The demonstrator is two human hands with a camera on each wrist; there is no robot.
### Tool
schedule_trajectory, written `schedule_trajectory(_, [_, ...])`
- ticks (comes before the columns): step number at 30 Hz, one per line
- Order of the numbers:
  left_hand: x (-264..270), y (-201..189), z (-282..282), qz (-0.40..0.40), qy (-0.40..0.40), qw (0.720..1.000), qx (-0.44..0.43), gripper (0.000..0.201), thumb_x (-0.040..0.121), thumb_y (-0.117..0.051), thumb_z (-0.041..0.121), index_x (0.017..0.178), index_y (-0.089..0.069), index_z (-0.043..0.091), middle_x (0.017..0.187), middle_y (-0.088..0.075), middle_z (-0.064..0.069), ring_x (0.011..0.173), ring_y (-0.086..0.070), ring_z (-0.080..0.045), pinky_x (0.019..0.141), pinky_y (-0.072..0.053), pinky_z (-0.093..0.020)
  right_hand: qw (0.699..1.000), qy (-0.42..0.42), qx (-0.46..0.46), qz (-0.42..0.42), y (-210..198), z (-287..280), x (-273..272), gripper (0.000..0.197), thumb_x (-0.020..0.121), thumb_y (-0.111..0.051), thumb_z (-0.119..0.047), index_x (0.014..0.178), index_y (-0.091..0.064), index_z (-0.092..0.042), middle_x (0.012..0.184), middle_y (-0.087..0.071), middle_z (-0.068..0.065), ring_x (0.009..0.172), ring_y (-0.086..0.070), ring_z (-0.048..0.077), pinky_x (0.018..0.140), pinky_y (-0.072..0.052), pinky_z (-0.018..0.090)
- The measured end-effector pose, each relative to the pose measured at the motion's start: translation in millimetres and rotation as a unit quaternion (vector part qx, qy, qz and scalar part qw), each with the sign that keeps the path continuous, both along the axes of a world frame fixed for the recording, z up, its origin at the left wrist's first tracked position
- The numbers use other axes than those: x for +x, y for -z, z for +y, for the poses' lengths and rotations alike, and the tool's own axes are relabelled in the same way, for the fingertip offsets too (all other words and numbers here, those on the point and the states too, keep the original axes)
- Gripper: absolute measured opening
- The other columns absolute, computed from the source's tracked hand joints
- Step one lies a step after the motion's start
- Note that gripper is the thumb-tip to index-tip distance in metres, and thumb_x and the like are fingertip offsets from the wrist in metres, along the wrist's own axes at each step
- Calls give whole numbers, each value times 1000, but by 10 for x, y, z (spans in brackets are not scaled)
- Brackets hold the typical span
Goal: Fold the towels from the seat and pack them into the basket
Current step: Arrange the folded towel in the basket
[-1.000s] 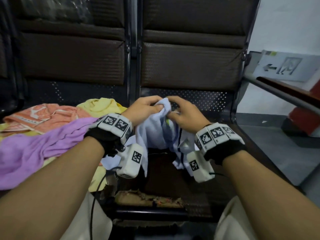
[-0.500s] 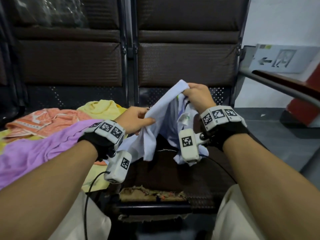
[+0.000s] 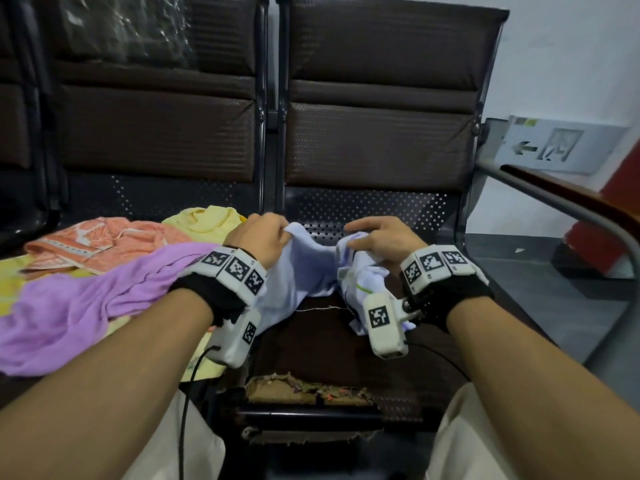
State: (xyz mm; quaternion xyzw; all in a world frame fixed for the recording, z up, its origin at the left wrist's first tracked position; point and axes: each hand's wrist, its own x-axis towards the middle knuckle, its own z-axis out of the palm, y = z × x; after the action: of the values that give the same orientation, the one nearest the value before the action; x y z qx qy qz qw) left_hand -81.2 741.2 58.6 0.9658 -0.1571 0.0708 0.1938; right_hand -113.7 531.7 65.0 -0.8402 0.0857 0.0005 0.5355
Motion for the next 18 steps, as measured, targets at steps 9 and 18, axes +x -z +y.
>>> schedule_trajectory(9, [12,-67,-3,108,5,977,-182,41,79,-65,53,63,-53,17,64,-55,0,63,-51,-15,58,-40,-29,993,-65,16,-98,-20,135,-74,19,89,-60,-2,85,-73,-14,80,-70,11,69,-62,13,68,-54,25])
schedule_trajectory(18, [-118,-247,11,233,131,888,-375,34,70,-77,25,98,-71,6,98,-71,-18,89,-66,-21,87,-52,-38,970,-228,-32,-70,-25,189,-95,10,87,-65,-11,94,-72,-14,90,-73,4,85,-64,10,83,-51,28])
